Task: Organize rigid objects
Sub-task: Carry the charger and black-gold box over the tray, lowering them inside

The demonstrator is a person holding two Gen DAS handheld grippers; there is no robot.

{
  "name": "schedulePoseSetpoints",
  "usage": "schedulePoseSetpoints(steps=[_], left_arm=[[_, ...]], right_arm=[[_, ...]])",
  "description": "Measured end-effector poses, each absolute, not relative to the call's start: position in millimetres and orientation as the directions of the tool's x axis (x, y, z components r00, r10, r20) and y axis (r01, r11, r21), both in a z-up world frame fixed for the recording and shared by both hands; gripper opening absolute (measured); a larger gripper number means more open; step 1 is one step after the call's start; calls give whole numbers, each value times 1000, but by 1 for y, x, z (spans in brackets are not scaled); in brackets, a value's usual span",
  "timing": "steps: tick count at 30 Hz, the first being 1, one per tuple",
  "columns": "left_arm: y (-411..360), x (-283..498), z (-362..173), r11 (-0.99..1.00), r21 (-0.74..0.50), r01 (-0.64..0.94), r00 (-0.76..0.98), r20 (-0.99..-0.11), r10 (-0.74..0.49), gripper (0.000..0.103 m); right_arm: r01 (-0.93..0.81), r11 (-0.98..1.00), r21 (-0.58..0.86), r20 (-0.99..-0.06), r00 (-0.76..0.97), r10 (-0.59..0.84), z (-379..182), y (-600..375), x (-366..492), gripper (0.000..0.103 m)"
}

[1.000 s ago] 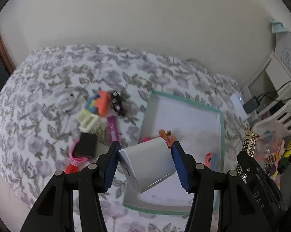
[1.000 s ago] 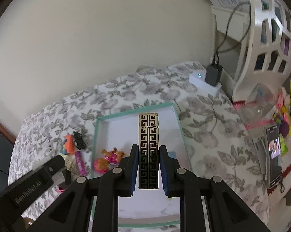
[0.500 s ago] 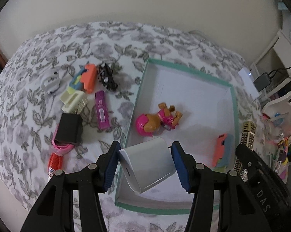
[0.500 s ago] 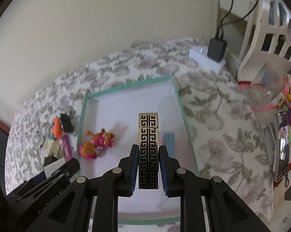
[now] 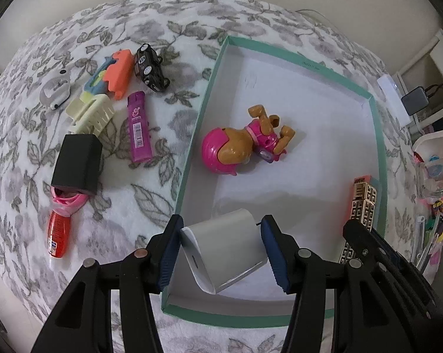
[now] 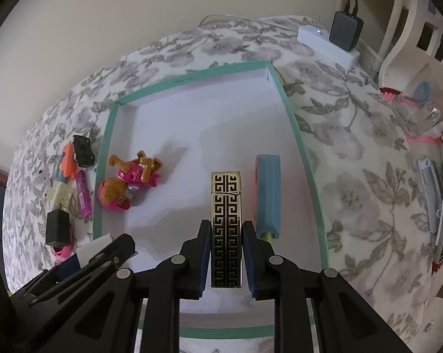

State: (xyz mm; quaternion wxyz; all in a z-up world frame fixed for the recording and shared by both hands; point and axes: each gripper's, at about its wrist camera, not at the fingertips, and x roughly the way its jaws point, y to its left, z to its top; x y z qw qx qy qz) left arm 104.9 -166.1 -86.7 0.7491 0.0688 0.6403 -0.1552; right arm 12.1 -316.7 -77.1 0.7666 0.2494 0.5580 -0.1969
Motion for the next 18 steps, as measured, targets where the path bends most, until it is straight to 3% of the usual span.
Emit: schedulePoseSetpoints(steps=[18], left_arm=[[-175,99,-107,940,-74,333,94,-989,-112,57]], right_arm=[[609,773,176,-971,237,34,-106,-321,9,23]])
